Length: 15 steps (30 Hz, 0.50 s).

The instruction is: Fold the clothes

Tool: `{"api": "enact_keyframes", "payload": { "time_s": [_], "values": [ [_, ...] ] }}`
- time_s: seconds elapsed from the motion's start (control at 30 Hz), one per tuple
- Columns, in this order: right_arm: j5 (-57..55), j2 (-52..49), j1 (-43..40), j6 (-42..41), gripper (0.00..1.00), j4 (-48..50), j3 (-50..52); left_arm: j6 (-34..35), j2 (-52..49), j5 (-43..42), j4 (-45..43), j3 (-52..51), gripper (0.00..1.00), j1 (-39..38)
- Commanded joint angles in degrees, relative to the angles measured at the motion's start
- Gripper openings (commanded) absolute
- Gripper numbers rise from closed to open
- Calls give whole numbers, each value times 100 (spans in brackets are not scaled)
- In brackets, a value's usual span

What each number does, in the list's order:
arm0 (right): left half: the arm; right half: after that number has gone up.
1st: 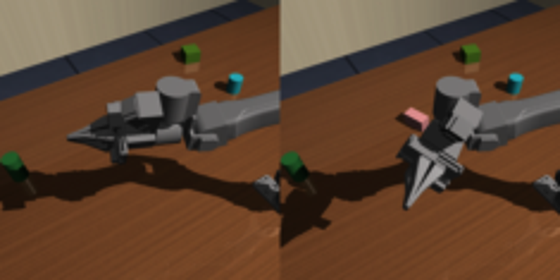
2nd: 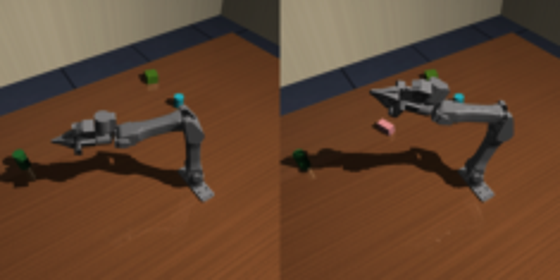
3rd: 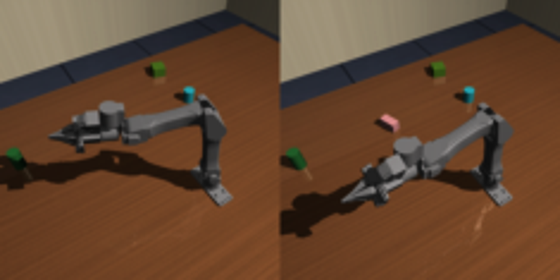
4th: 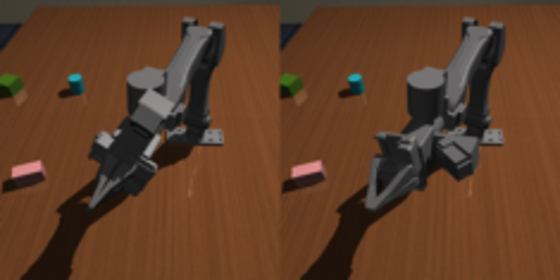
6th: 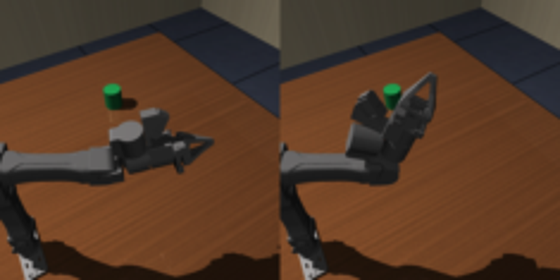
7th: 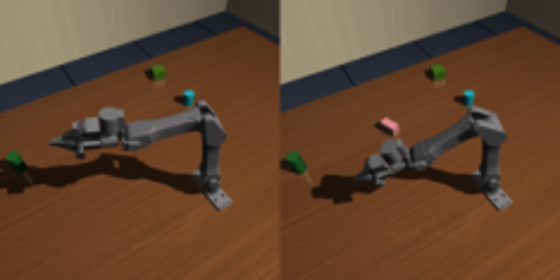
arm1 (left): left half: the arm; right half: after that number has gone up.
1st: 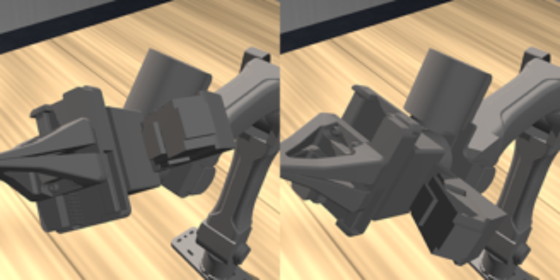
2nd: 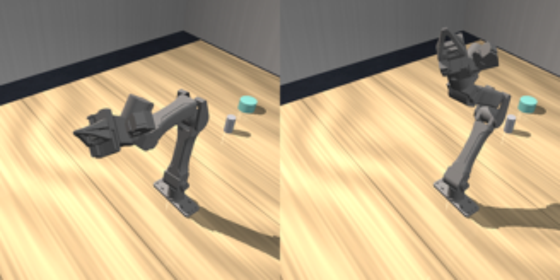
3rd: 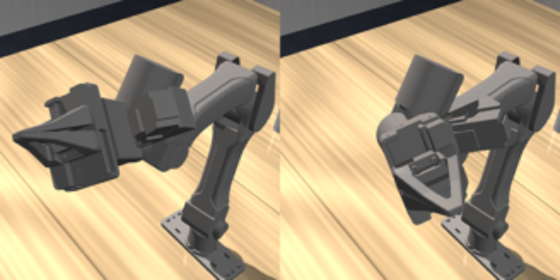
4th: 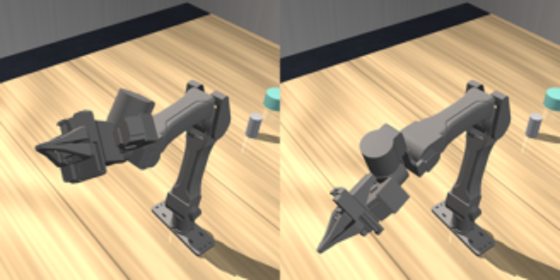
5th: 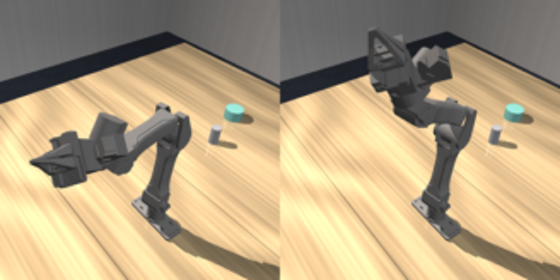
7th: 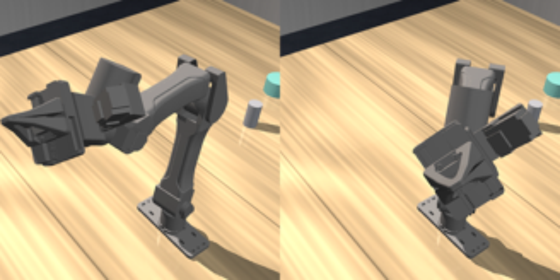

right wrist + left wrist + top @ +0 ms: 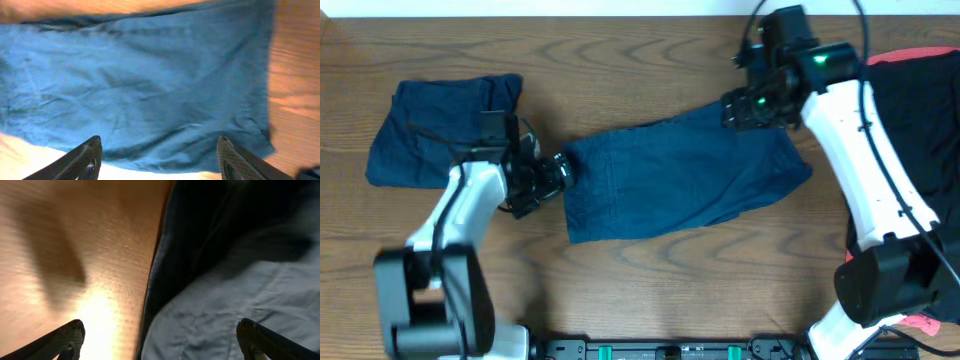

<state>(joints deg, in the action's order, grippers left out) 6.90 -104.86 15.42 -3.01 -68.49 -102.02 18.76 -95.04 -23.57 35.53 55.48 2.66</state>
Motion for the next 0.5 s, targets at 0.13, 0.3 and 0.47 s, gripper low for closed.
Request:
{"api": "enact_keyframes", "payload": {
  "time_s": [0.13, 0.3, 0.47],
  "values": [
    [0, -26, 181, -170, 71, 37, 9, -649, -997, -1325, -343, -2, 99, 52],
    [-2, -26, 179, -168, 70, 37, 9, -651, -1329, -1770, -417, -9, 96, 48],
    [-2, -26, 179, -166, 70, 42, 9, -649, -1399, -1781, -487, -11, 76, 48]
  ]
}}
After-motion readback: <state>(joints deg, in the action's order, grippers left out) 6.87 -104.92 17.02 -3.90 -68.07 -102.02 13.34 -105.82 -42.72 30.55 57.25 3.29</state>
